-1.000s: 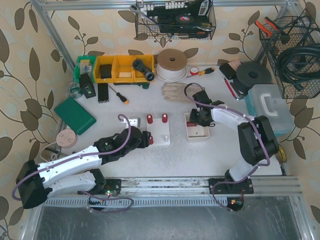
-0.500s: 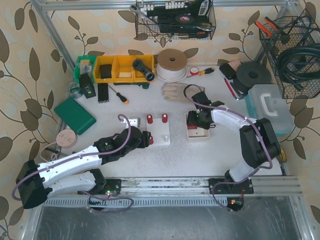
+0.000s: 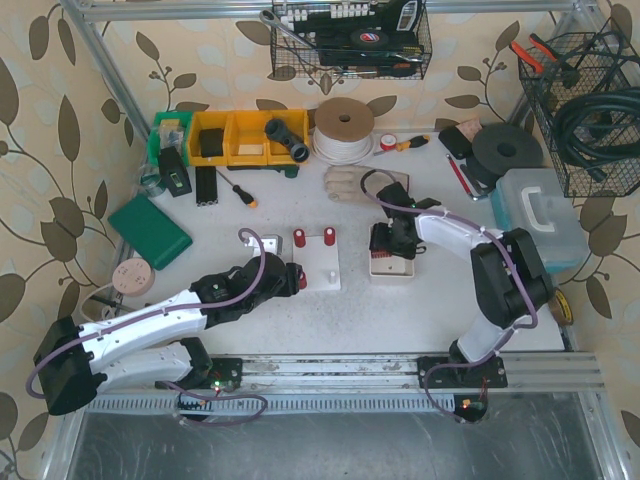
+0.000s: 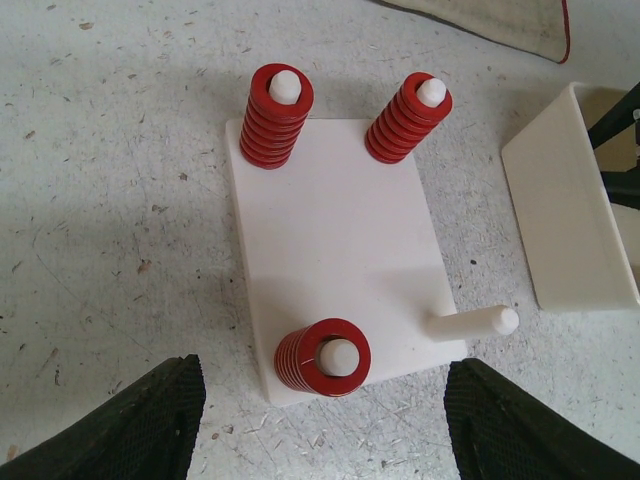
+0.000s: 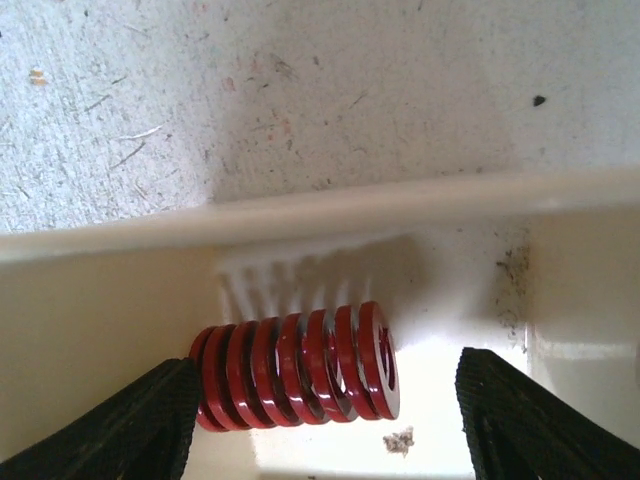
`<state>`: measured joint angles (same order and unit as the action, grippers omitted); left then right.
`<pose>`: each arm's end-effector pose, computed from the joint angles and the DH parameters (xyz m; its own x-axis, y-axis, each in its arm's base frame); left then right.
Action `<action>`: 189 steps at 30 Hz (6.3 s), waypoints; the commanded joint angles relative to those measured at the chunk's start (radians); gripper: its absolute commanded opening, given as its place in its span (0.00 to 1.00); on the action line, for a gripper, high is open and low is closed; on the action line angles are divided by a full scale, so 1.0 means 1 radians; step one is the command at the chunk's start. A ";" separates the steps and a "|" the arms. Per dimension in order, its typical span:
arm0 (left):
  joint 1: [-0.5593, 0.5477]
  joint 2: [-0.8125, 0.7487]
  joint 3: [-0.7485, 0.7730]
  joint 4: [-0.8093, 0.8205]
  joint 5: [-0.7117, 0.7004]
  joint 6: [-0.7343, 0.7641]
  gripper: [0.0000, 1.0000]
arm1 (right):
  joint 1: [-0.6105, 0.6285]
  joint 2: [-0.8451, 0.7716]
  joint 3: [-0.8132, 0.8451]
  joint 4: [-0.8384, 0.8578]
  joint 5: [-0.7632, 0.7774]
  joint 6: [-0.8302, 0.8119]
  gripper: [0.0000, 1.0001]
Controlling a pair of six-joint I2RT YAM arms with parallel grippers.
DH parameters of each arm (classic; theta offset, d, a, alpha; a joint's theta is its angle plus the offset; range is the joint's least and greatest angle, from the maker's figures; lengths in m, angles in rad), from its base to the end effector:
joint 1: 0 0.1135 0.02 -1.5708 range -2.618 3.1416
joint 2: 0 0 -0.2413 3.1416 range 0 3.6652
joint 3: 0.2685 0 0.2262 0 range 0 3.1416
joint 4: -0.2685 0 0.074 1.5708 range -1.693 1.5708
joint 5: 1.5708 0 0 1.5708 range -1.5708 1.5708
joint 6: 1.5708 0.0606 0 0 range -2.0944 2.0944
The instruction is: Install the large spring
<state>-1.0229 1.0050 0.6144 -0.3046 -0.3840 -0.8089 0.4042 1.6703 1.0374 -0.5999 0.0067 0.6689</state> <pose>0.1314 -0.1718 0.2063 -0.6945 -0.1497 -0.7037 0.2015 0.8985 -0.3900 0.2759 0.1176 0.1460 -0.9231 0.2796 -0.2641 0.2310 0.9520 0.2007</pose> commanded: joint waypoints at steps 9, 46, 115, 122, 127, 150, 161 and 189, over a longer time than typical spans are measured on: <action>-0.009 -0.006 0.036 0.014 -0.012 0.007 0.70 | 0.019 0.017 0.056 -0.148 0.170 -0.010 0.71; -0.009 -0.005 0.038 0.005 -0.024 -0.003 0.69 | 0.052 0.088 0.054 -0.093 0.128 -0.075 0.42; 0.152 0.076 0.185 0.500 0.845 -0.230 0.75 | 0.254 -0.697 -0.153 0.202 -0.293 -0.891 0.00; 0.182 0.104 0.249 0.373 0.888 -0.168 0.74 | 0.262 -0.701 -0.144 0.200 -0.288 -0.894 0.00; 0.202 0.088 0.255 0.291 0.895 -0.133 0.74 | 0.262 -0.697 -0.141 0.196 -0.286 -0.897 0.00; 0.238 0.133 0.262 0.369 0.956 -0.189 0.75 | 0.268 -0.691 -0.130 0.202 -0.363 -0.869 0.00; 0.237 0.150 0.264 0.382 0.959 -0.195 0.75 | 0.276 -0.692 -0.128 0.208 -0.371 -0.862 0.00; 0.238 0.165 0.246 0.429 0.972 -0.226 0.67 | 0.292 -0.683 -0.120 0.215 -0.379 -0.856 0.00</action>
<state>-0.7910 1.1732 0.8433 0.0753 0.5579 -1.0256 0.6888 0.9886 0.8803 -0.4168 -0.3485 -0.1982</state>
